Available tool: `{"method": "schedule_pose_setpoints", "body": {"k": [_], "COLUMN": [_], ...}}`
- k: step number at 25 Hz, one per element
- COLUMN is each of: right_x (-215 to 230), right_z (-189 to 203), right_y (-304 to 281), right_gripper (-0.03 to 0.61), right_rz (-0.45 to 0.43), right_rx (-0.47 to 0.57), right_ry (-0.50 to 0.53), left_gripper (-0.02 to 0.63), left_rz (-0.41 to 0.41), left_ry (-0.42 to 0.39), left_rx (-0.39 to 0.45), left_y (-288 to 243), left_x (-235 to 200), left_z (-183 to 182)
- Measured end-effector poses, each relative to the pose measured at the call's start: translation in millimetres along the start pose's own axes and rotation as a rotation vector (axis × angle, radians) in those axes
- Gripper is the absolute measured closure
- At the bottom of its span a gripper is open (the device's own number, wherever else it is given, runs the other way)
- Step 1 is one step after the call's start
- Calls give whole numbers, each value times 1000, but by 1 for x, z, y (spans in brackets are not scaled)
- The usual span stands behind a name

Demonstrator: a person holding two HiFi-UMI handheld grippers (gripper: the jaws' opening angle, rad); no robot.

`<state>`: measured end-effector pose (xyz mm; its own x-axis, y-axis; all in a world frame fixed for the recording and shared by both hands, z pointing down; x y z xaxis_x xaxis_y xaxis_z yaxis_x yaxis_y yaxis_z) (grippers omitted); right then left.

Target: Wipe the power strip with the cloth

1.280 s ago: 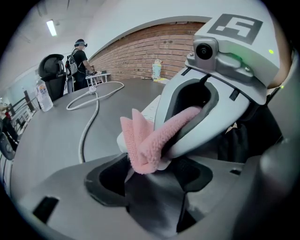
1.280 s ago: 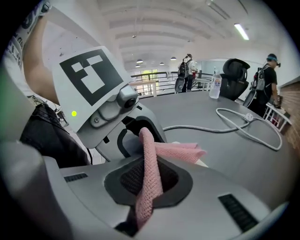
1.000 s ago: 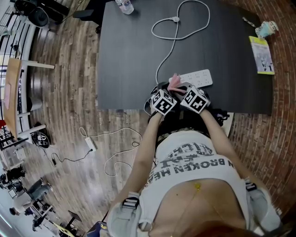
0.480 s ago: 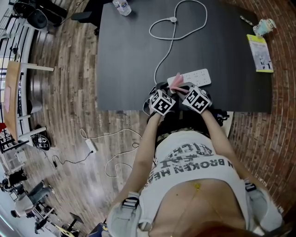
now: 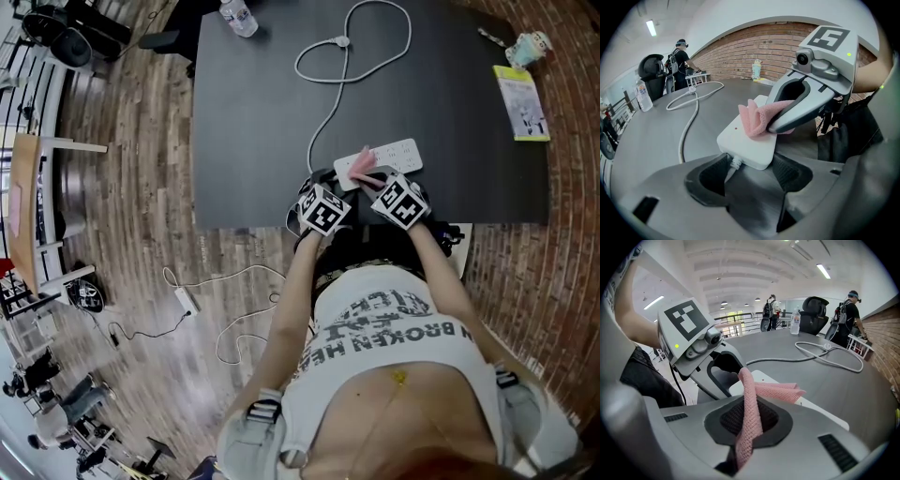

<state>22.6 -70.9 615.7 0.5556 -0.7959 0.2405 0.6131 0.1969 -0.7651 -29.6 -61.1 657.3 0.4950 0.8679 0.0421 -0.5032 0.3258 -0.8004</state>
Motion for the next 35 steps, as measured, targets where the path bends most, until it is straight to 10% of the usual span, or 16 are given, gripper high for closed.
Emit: {"method": "schedule_pose_setpoints", "body": {"k": [35], "right_x": [64], "right_z": [26], "right_y": [40], "right_gripper": [563], "right_rz": [194], "right_rx": [36], "right_ry": [-169], "left_gripper": [331], "left_rz": [3], "left_ry": [-4], "left_rx": [-2], "left_y": [0], "left_x": [1], "left_z": [1]}}
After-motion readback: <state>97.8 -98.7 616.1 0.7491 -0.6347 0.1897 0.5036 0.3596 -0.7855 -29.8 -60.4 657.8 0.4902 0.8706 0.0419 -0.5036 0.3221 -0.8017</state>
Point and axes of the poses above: the fingertips, and each gripper's own axes: y backward along the fingers, x to its right, z out of its underside, the point moved 3 cm from there along y, backward along the fingers, and after that the axes turned 14 degrees about -y, right-handed, at the moved point
